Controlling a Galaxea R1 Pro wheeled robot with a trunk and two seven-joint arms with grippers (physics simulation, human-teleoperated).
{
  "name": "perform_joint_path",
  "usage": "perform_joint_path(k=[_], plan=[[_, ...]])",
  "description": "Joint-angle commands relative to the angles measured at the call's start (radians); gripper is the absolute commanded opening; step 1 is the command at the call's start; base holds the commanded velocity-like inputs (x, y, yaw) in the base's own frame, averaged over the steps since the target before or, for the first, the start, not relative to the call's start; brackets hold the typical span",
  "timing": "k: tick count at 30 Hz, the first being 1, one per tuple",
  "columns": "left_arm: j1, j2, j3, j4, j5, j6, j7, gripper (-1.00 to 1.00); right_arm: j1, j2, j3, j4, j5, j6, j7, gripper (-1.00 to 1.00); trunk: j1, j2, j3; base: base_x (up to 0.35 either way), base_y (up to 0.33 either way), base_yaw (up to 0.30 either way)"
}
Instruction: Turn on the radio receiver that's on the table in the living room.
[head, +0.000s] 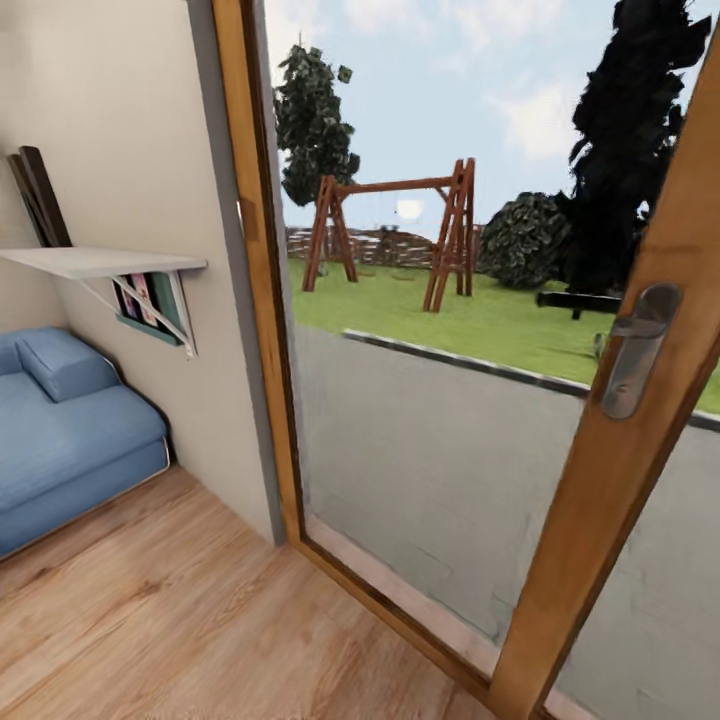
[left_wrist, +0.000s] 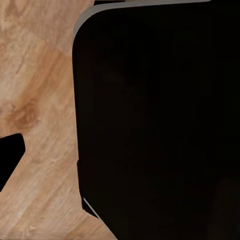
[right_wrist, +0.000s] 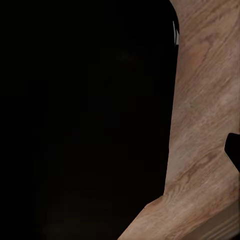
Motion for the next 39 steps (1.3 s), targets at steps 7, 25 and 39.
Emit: perform_joint_path(k=[7,25,39], plan=[[0.0,-0.002,0.002,-0.003,0.0,0.0,0.0,1.0,0.0,0.0,0.0,0.0,-0.001,0.0,0.0,1.0,0.0,0.0,-0.003,0.0,0.0,0.269],[-0.001,0.004,-0.004,-0.003,-0.004,-0.001,0.0,1.0,0.0,0.0,0.0,0.0,-0.002,-0.003,0.0,1.0,0.0,0.0,-0.01,0.0,0.0,0.269],[-0.001,0.005,-0.004,-0.003,-0.005,-0.003,0.0,1.0,0.0,0.0,-0.006,0.0,-0.005,-0.003,0.0,1.0,0.0,0.0,-0.013,0.0,0.0,0.269]])
